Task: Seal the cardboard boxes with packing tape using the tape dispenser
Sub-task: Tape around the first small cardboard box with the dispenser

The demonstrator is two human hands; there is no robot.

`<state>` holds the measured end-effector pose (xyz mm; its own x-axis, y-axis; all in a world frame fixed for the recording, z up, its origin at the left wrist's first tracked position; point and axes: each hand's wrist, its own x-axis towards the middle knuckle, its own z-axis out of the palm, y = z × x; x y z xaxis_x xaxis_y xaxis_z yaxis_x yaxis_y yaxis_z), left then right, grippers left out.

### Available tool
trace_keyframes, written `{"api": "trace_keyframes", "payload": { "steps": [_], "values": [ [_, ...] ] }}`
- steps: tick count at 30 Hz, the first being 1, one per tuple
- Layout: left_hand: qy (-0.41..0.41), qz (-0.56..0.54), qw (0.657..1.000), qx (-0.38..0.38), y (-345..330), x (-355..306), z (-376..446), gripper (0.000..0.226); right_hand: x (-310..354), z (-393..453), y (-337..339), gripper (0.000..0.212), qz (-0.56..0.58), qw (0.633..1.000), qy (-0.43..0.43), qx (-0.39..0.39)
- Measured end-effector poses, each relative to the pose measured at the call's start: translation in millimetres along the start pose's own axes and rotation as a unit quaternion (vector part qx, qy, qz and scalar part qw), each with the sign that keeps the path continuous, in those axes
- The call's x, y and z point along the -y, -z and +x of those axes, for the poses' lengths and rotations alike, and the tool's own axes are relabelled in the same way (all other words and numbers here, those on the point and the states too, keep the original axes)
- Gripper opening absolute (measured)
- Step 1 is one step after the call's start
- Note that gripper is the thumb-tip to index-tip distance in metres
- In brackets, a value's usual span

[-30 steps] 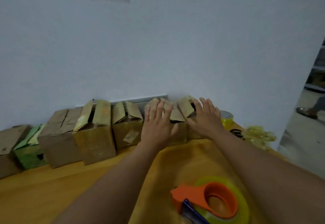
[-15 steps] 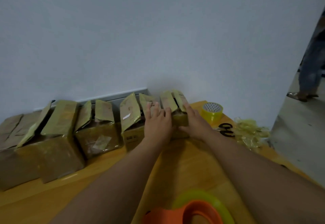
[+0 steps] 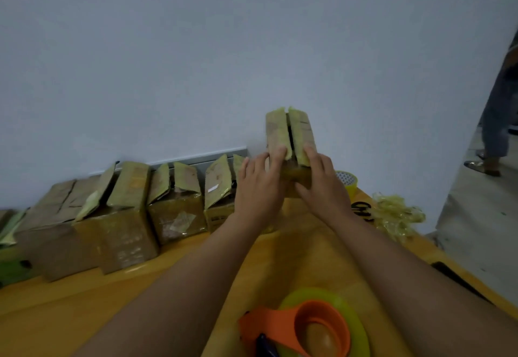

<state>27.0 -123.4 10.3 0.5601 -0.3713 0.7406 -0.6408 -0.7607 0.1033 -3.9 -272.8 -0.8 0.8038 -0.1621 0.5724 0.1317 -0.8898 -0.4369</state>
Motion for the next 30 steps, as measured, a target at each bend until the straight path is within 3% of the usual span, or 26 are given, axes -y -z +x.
{"api": "trace_keyframes", "payload": {
  "steps": [4,7,13,17,21,30],
  "values": [
    [-0.007,-0.063,0.997,-0.033,59,12,-17,0.058,49,-21,22,0.084,-0.008,0.998,0.045,-0.049],
    [-0.014,-0.074,0.996,-0.048,100,28,-43,0.062,90,-44,28,0.083,0.002,0.996,0.07,-0.045],
    [0.016,-0.063,0.997,-0.037,177,68,-134,0.061,171,-110,10,0.082,0.021,0.994,0.101,0.027],
    [0.058,-0.038,0.998,0.002,210,97,-216,0.058,207,-159,-22,0.08,0.058,0.982,0.124,0.129],
    [0.081,-0.013,0.995,0.053,222,115,-280,0.053,227,-199,-50,0.079,0.02,0.965,0.146,0.219],
    [0.048,0.024,0.995,0.087,219,114,-287,0.058,229,-216,-47,0.098,0.055,0.957,0.094,0.267]
  ]
}}
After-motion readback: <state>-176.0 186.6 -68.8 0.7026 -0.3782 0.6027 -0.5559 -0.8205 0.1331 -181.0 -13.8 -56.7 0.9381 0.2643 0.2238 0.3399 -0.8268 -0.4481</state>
